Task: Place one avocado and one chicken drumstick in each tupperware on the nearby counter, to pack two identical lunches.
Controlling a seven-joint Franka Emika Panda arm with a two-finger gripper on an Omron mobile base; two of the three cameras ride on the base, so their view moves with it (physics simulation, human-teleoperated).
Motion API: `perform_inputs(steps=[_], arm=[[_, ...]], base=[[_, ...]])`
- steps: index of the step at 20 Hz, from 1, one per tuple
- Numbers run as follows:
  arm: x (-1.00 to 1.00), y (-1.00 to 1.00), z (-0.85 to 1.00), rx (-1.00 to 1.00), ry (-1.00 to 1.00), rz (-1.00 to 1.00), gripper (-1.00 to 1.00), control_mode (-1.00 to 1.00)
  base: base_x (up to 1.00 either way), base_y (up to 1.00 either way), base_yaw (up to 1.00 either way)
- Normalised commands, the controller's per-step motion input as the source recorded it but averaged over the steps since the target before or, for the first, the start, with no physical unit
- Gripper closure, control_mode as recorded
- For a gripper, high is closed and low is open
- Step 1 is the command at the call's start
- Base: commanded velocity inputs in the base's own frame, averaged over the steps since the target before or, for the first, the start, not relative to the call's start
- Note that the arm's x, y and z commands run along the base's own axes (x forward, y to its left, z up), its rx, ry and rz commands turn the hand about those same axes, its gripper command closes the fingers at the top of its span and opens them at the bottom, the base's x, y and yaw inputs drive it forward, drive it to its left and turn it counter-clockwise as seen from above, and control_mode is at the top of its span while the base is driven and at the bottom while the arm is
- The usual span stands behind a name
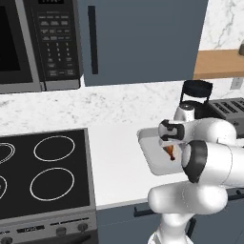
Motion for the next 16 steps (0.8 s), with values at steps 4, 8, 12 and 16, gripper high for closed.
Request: perform_inputs(steps=[4,8,12,16], arm=[[-1.0,0.0,0.81,0.05,-0.39,0.0,-1.0,-1.0],[-0.79,0.26,1.0,0.06,-0.53,-0.02,-1.0,-1.0],[-0.59,0.6,1.0,0.06,-0.51,-0.07,-1.0,-1.0],[-0.63,0.62,0.94,0.1,-0.19,-0.12,-1.0,-1.0]], base=[[0.0,0.0,0.0],[0.0,0.0,0.0],[0.0,0.0,0.0],[0.0,0.0,0.0]])
